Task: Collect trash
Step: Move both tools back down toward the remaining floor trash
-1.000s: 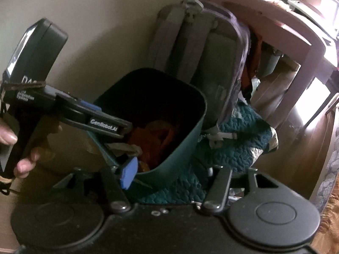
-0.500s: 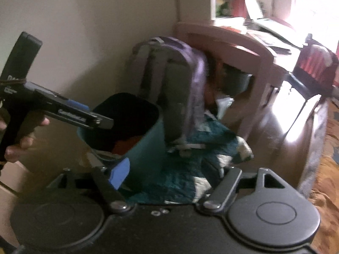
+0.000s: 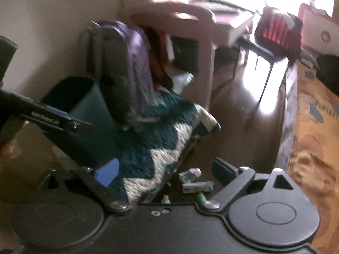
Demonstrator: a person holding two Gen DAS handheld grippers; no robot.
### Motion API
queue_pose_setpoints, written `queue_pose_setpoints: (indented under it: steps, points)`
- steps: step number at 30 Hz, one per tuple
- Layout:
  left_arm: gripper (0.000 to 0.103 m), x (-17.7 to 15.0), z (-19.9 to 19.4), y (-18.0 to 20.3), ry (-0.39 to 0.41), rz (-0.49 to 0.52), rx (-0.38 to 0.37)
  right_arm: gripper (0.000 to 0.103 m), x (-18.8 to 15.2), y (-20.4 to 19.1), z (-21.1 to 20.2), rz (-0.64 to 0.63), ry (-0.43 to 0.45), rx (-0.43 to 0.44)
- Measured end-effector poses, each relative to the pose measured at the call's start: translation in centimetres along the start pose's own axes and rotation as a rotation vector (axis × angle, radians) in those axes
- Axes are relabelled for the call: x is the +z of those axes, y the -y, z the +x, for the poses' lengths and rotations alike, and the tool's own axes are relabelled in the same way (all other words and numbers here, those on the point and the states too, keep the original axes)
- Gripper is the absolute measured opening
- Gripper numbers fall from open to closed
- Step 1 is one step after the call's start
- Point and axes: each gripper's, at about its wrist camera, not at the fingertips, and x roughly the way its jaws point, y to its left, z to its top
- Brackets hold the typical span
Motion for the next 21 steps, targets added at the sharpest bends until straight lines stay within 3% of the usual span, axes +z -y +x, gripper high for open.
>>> queue_pose_setpoints:
  steps: [13,21]
  points:
    - [0.082,-7.6,20.9,7.0,-0.088,-0.015,0.056,0.097,-10.8,10.1,17.1,0.046,-0.193,-0.054]
    - [0.082,-12.6,34.6,7.1,-0.158,-0.047,0.181,0.096,-16.5,13.7,27.6,0.071,-0.247,-0.049]
